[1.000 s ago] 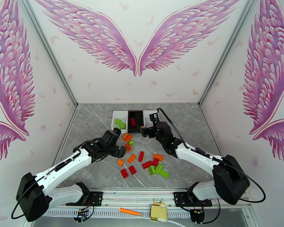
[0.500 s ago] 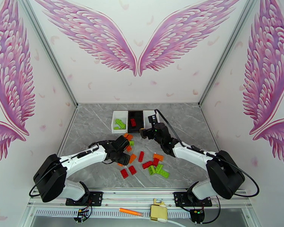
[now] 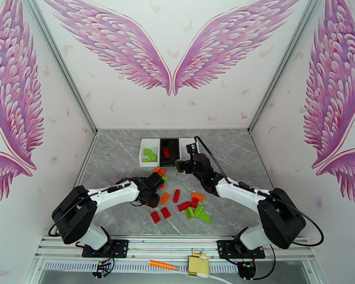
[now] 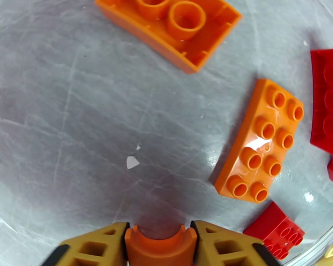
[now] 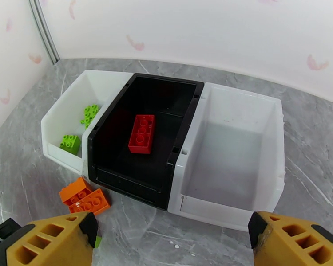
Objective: Sort the legos into containers by color
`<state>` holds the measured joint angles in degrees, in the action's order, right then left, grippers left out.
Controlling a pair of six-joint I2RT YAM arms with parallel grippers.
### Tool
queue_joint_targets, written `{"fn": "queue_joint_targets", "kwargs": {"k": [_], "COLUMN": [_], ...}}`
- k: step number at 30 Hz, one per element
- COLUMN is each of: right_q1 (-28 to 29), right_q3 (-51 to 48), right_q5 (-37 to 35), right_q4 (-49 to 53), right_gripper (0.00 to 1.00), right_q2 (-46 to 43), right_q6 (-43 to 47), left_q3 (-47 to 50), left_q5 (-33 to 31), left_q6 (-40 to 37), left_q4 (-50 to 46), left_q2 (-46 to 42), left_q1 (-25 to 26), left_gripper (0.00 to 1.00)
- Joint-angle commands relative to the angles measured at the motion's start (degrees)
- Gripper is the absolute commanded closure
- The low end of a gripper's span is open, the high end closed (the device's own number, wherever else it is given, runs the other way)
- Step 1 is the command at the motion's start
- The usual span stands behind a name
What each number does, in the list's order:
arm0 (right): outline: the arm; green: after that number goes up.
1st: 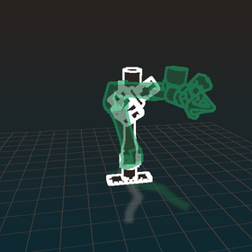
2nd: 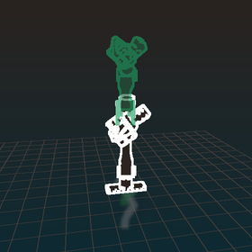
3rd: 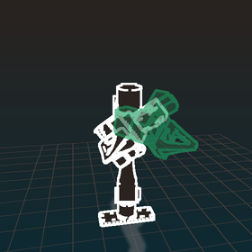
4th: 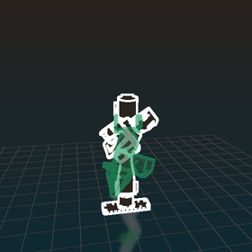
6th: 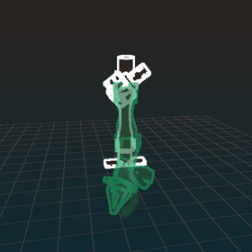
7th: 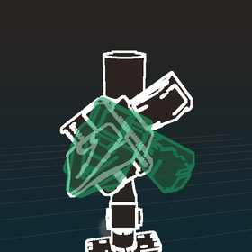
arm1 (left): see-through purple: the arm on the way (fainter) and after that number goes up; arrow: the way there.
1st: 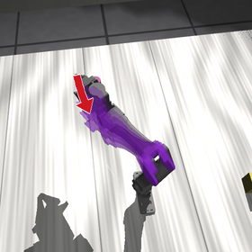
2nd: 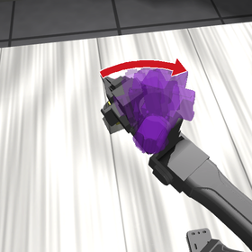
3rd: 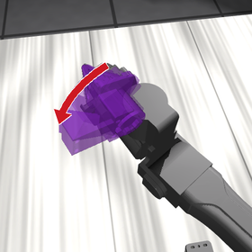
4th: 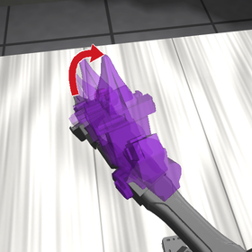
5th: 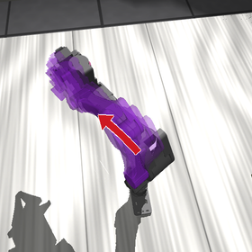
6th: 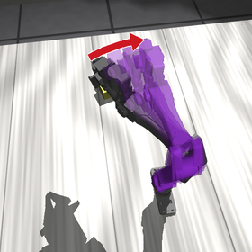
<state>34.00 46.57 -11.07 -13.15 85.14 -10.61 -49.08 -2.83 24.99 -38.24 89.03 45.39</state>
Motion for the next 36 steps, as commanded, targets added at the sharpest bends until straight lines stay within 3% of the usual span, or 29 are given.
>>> {"fn": "queue_joint_targets", "kwargs": {"k": [1,8,15,19,23,30,36], "right_q1": [-0.46,-0.68,-2.38,-3.93,-4.98,-5.96,-6.51], "right_q3": [-0.27,-2.33,-6.09,-8.30,-9.94,-12.14,-12.35], "right_q5": [-2.08,-1.63,0.33,1.21,1.45,0.20,-0.41], "right_q4": [-1.05,-1.18,-1.14,-0.18,2.06,6.05,9.33], "right_gripper": [0.05,0.06,0.06,0.06,0.06,0.06,0.07], "right_q2": [-1.19,-4.80,-11.61,-15.64,-19.35,-24.77,-27.92], "right_q6": [-1.08,-2.36,-4.56,-6.16,-6.52,-6.59,-6.22], "left_q3": [0.71,-0.32,-3.96,-8.22,-14.66,-30.26,-39.67], "left_q5": [0.10,-2.84,-5.00,-6.52,-4.03,-0.47,1.67], "left_q6": [-0.26,-1.04,-7.67,-12.54,-15.50,-22.22,-20.07], "left_q4": [0.56,5.26,24.95,37.79,44.88,46.72,45.54], "left_q2": [-0.12,-6.19,-8.01,-3.18,3.99,18.83,28.73], "left_q1": [0.20,0.20,-0.39,-1.15,-2.38,-3.26,-4.82], "left_gripper": [0.71,0.72,0.72,0.72,0.72,0.71,0.71]}}
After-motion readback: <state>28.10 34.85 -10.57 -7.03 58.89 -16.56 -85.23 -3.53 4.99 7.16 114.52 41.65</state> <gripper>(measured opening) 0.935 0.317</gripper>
